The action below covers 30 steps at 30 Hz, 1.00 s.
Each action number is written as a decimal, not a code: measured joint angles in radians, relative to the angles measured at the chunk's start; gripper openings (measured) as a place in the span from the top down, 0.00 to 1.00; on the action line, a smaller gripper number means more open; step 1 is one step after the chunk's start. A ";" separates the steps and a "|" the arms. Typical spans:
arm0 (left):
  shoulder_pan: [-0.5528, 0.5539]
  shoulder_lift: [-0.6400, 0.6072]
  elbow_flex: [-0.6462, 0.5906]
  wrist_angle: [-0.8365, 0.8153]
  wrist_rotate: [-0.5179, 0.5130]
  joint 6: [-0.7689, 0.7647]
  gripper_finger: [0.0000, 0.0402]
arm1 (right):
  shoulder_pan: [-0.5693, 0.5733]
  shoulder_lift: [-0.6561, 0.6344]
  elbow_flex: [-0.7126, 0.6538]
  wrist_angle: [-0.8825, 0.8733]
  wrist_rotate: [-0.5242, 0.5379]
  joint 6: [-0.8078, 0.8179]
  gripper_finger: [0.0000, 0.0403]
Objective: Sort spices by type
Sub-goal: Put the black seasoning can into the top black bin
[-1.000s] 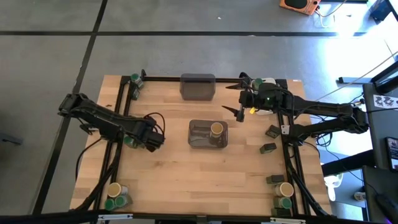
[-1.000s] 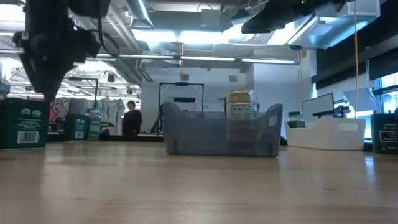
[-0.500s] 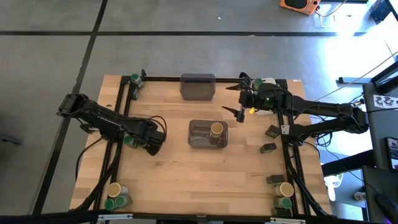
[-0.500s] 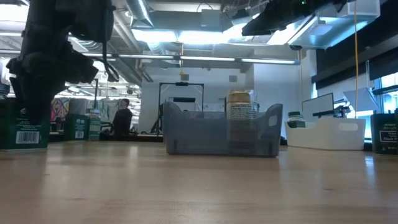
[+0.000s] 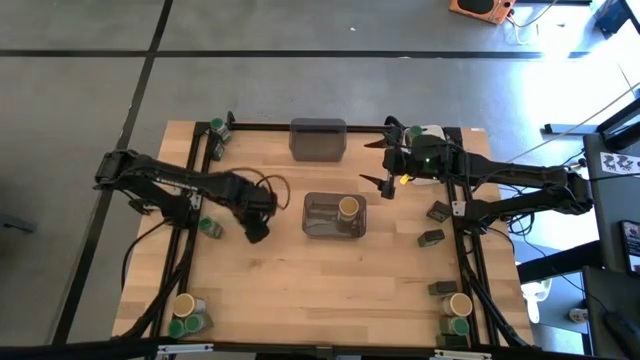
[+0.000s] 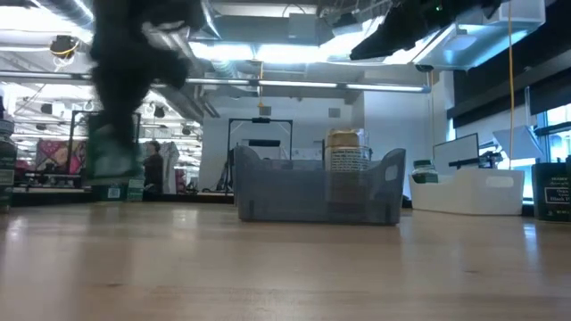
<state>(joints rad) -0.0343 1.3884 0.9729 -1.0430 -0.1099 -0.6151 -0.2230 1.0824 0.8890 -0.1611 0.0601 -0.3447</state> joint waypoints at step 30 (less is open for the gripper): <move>0.526 0.392 0.603 0.292 -0.209 0.992 0.70 | 0.000 0.000 0.000 0.106 0.078 -0.123 0.03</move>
<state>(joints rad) 0.4919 1.7801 1.5756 -0.7508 -0.3187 0.3771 -0.2230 1.0824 0.8894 -0.0548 0.1383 -0.4673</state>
